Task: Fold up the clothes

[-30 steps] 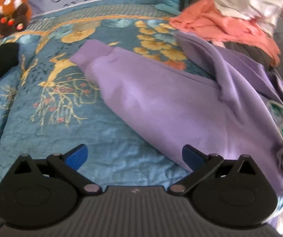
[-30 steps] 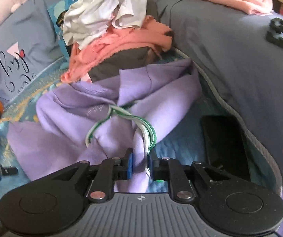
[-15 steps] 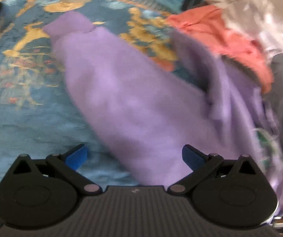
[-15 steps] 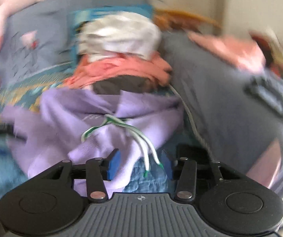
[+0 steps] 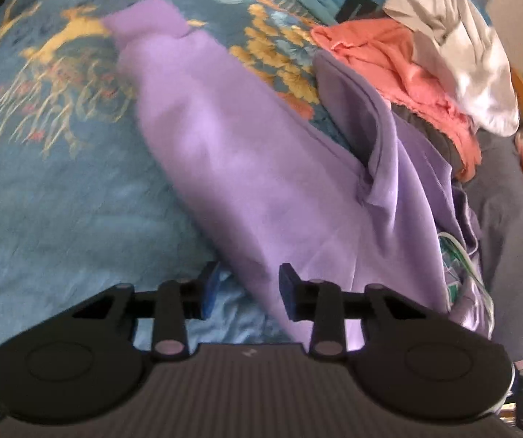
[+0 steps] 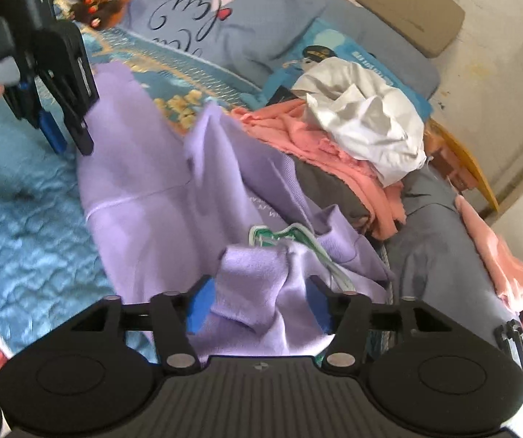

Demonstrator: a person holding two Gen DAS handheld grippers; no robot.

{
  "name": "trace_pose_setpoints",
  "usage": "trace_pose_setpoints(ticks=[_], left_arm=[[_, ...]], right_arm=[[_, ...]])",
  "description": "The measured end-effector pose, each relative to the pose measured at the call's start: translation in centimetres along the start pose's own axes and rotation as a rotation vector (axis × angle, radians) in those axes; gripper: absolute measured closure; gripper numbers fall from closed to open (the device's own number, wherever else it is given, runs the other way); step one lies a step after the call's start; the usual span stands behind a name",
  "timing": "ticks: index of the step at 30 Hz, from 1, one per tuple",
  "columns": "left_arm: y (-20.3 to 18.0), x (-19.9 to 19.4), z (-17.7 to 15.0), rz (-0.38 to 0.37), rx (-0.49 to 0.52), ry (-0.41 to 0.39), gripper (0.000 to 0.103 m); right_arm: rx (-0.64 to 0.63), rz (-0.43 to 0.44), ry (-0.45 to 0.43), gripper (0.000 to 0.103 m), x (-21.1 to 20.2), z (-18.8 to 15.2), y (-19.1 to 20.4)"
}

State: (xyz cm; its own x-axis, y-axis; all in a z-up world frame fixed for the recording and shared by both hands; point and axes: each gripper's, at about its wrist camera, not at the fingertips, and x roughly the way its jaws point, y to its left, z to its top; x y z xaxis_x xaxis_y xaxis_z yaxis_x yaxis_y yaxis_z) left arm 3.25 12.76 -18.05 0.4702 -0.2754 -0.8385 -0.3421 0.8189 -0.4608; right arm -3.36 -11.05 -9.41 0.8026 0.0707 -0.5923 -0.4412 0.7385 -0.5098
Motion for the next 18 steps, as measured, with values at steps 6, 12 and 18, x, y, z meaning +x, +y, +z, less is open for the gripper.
trace_pose_setpoints(ticks=[6, 12, 18], left_arm=[[1.4, 2.3, -0.4, -0.155, -0.094, 0.102, 0.059], [1.9, 3.6, 0.8, -0.311, -0.234, 0.059, 0.016], [0.4, 3.4, 0.6, -0.235, -0.195, 0.03, 0.042]], right_arm=[[-0.037, -0.018, 0.035, 0.043, 0.2, -1.5, 0.0], [0.001, -0.028, 0.03, 0.041, 0.4, -1.6, -0.4], [-0.033, -0.044, 0.016, 0.043, 1.4, -1.8, 0.2]])
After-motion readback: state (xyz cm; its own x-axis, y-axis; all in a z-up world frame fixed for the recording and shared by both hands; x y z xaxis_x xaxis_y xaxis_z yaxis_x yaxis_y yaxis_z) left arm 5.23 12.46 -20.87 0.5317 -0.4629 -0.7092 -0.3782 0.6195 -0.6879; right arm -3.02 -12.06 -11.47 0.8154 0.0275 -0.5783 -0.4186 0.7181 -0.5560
